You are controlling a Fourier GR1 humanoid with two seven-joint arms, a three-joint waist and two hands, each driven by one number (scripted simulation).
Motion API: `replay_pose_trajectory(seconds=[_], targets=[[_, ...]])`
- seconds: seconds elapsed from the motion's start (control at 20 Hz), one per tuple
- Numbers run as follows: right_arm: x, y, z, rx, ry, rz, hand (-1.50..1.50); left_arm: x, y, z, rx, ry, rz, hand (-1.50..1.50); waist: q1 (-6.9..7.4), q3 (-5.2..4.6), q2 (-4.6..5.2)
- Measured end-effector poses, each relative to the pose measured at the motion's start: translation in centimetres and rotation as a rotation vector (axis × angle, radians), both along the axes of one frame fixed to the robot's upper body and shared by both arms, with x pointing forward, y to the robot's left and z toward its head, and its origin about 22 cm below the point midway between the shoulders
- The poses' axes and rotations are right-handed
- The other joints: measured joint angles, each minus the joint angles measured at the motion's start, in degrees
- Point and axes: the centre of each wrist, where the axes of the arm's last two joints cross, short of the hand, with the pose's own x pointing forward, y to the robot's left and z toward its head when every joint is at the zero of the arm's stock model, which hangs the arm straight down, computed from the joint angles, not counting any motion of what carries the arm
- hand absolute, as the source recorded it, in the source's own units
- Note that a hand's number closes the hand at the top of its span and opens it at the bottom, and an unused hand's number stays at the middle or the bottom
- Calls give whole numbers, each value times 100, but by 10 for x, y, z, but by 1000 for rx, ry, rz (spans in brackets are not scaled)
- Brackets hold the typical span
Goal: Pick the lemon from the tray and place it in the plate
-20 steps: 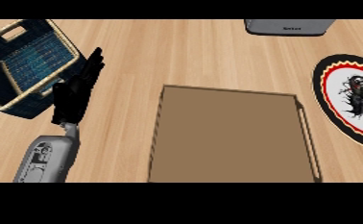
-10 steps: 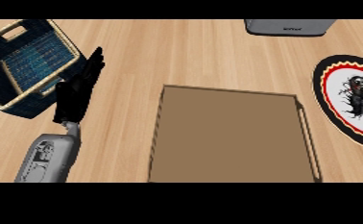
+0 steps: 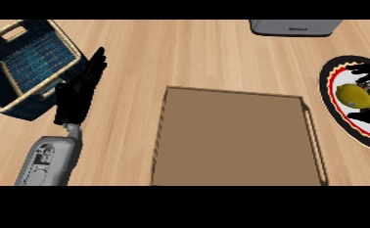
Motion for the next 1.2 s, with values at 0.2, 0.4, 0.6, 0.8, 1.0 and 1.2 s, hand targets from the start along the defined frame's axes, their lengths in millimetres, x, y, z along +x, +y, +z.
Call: replay_pose_trajectory(seconds=[0.2,0.4,0.6,0.8,1.0,1.2], targets=[[-1,0,-5,122,-10,21,-150,-1,-4,-5,0,5,8,0,-26,3,1],[-2,-6,-2,301,-76,-3,-150,2,1,-5,-1,6,18,0,-65,1,-6],[-12,-33,25,448,-151,-100,-150,-1,4,-5,0,3,14,0,-51,4,-1],[-40,-67,44,526,-205,-219,-150,-1,0,-5,-3,2,18,0,-56,10,16],[-74,-99,59,578,-245,-310,-150,-2,-6,-3,-8,-2,14,0,-57,22,27],[-99,-118,71,580,-253,-361,-150,0,-6,-2,-9,-5,11,0,-45,35,51]])
